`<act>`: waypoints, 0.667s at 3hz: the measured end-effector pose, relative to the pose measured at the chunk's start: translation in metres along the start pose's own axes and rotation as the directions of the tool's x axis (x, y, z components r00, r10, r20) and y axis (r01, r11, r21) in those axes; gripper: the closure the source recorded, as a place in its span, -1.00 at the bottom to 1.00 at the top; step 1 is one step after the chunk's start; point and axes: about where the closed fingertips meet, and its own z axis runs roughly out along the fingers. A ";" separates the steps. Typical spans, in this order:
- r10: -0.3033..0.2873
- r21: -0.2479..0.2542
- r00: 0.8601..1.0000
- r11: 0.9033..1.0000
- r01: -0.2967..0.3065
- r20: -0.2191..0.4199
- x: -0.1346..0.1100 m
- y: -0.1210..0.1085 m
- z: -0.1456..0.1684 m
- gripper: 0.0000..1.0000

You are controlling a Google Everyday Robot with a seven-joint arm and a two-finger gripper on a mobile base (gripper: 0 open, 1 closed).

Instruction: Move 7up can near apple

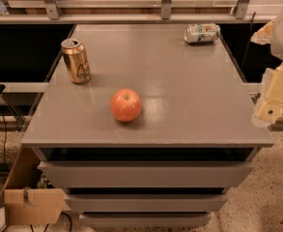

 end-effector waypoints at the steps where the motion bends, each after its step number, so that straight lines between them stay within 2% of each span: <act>1: 0.000 0.000 1.000 1.000 0.000 0.000 0.000 0.000 0.000 -1.00; 2: -0.076 0.018 0.997 0.997 0.076 -0.007 -0.016 -0.040 0.012 -1.00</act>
Offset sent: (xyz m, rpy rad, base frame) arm 0.1954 0.0229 0.0086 -0.1476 -0.0952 0.2922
